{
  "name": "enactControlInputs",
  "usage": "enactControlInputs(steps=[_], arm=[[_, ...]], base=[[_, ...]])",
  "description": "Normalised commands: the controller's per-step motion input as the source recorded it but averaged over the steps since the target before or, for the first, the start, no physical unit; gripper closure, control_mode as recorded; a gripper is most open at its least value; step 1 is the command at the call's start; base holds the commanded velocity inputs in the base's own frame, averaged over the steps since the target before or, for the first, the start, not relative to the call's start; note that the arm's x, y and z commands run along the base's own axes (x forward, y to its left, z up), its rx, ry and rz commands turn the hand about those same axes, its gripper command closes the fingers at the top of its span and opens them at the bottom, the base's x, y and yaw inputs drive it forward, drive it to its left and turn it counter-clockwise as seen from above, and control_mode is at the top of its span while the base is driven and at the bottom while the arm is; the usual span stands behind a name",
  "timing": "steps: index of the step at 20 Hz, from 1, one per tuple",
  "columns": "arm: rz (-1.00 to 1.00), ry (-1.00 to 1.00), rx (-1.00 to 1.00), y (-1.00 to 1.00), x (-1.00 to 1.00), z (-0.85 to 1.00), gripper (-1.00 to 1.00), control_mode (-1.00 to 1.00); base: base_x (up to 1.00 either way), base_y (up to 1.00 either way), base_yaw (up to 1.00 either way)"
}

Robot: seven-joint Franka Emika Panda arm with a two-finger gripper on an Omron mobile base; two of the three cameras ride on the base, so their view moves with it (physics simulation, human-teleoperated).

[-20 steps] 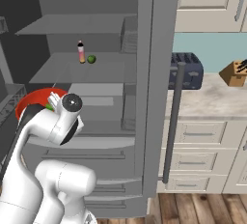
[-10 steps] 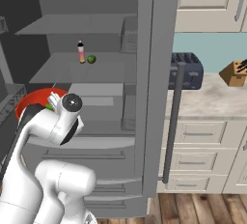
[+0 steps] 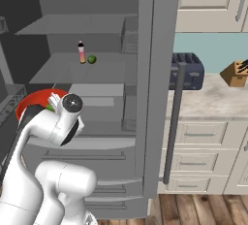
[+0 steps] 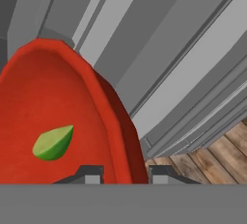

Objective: Pick the chicken drumstick and lemon wedge from their plates and place them in the bowl. Then put the bowl in the fridge.

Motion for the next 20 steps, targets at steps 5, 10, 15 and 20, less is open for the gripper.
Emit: enactControlInputs(steps=[5,10,15,20], arm=[[0.0,0.0,0.0,0.0,-0.02,0.0,1.0,-1.0],[0.0,-0.01,-0.01,0.0,-0.04,0.0,1.0,-1.0],[-0.26,0.0,-0.01,-0.01,-0.06,0.11,1.0,-1.0],[-0.31,0.01,0.0,-0.06,-0.02,0.29,1.0,-1.0]], base=[[0.0,0.0,0.0],[0.0,0.0,0.0],[0.0,0.0,0.0],[0.0,0.0,0.0]])
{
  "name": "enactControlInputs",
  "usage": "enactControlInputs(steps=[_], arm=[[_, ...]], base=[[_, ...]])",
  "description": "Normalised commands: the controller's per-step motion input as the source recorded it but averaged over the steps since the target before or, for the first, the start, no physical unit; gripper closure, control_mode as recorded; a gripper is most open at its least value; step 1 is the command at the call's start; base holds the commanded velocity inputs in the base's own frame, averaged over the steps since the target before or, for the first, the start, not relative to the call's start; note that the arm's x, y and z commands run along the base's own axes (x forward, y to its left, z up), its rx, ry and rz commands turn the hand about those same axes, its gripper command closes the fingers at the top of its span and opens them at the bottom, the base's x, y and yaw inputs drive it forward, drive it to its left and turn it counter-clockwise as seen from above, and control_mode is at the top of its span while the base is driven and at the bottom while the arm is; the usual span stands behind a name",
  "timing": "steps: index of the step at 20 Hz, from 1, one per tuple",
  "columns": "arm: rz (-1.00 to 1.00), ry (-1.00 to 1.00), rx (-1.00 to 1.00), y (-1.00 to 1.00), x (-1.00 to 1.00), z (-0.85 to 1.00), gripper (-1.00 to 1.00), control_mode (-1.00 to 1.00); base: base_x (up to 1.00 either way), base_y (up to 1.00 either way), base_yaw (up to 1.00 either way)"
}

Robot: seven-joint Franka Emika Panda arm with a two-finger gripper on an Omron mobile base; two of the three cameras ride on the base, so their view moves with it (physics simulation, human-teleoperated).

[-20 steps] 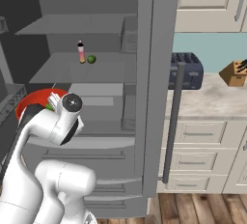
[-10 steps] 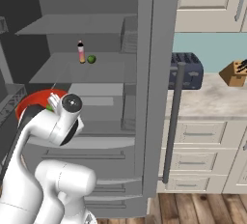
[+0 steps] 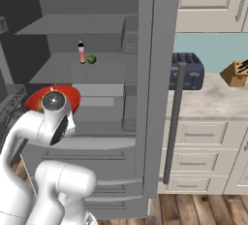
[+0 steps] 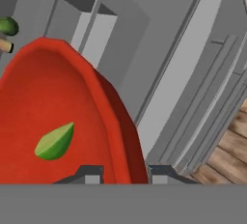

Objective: Pick the chicken drumstick and lemon wedge from their plates and place them in the bowl. Then put the bowl in the fridge.

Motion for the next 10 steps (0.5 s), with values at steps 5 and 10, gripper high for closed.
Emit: enactControlInputs(steps=[5,10], arm=[[-0.17,0.0,0.0,0.02,-0.04,0.42,1.0,-1.0],[-0.09,0.0,0.0,-0.16,-0.09,0.45,1.0,-1.0]], base=[[0.0,0.0,0.0],[0.0,0.0,0.0]])
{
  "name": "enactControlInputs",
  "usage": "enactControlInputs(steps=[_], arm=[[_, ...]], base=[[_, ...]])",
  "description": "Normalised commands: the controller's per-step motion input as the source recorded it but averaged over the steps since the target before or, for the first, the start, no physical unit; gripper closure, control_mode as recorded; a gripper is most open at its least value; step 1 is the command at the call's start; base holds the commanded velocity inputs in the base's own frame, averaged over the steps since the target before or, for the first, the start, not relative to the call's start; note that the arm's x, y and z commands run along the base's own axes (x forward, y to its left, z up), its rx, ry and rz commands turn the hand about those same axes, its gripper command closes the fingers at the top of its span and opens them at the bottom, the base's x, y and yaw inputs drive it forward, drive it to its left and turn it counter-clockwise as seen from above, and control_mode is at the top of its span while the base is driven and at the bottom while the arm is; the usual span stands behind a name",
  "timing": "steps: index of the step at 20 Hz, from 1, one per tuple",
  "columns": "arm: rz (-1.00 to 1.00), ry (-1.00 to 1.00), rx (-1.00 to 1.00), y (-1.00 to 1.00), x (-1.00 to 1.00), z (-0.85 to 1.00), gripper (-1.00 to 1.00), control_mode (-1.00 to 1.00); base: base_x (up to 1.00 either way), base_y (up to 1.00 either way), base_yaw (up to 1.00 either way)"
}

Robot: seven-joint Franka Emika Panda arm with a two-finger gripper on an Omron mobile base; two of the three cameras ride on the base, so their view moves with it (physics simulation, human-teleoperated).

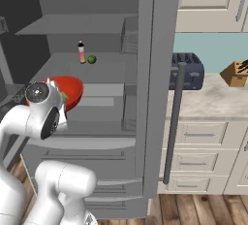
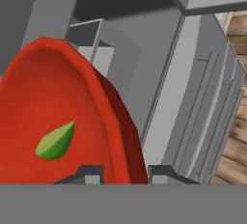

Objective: Pick the chicken drumstick and lemon wedge from their plates and place them in the bowl. Then put the bowl in the fridge.

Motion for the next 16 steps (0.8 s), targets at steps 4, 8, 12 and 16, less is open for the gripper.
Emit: enactControlInputs(steps=[4,8,12,16], arm=[[-0.01,0.0,0.0,-0.21,-0.1,0.43,1.0,-1.0],[0.0,0.05,-0.02,-0.15,0.08,0.32,1.0,-1.0],[0.0,0.0,-0.01,-0.05,0.16,0.37,1.0,-1.0],[-0.1,0.0,-0.06,0.0,0.23,0.4,1.0,-1.0]], base=[[0.0,0.0,0.0],[0.0,0.0,0.0],[0.0,0.0,0.0],[0.0,0.0,0.0]])
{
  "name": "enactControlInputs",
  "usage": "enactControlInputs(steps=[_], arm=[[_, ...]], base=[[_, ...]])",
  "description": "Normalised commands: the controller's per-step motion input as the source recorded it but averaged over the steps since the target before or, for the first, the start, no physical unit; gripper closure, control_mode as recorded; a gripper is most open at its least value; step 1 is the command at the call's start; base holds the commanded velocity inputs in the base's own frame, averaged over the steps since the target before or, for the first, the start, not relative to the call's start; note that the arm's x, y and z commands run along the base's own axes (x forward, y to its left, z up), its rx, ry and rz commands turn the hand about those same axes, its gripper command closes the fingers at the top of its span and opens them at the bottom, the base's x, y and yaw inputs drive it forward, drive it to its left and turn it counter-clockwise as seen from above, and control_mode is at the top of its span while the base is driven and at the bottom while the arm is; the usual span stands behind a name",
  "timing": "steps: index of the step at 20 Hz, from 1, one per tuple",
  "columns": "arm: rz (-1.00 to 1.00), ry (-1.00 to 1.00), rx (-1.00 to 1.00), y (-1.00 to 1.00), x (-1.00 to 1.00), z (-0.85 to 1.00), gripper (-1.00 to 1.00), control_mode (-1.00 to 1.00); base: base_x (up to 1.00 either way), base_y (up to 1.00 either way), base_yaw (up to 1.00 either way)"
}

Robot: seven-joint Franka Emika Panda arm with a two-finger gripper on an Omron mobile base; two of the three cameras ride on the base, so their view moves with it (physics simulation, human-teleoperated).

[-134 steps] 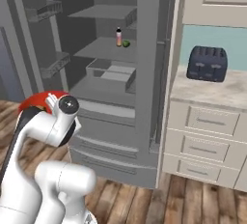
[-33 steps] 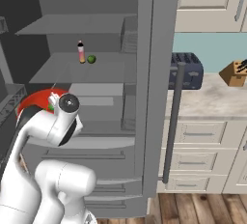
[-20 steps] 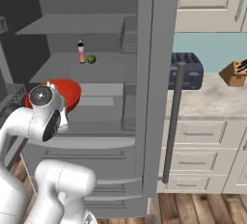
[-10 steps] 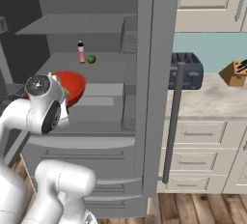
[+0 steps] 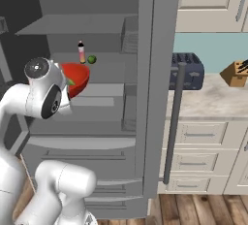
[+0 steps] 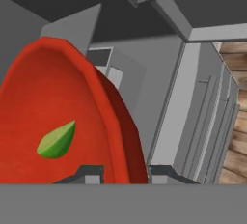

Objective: Pick the chicken drumstick and lemon wedge from their plates and place them in the bowl. Then put the bowl in the fridge.

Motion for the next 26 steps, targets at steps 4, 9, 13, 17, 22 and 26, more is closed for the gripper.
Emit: enactControlInputs(steps=[4,9,13,17,22,26], arm=[[-0.09,0.0,-0.01,0.0,0.23,0.29,1.0,-1.0],[-0.05,0.0,0.03,-0.05,0.46,0.03,1.0,-1.0],[0.0,0.0,0.14,-0.02,0.49,-0.01,1.0,-1.0],[0.0,0.0,0.09,0.0,0.54,0.0,1.0,-1.0],[0.0,0.0,0.0,0.12,0.52,-0.01,1.0,-1.0],[0.0,0.0,0.0,0.12,0.52,-0.03,1.0,-1.0]], base=[[0.0,0.0,0.0],[0.0,0.0,0.0],[0.0,0.0,0.0],[0.0,0.0,0.0],[0.0,0.0,0.0],[0.0,0.0,0.0]])
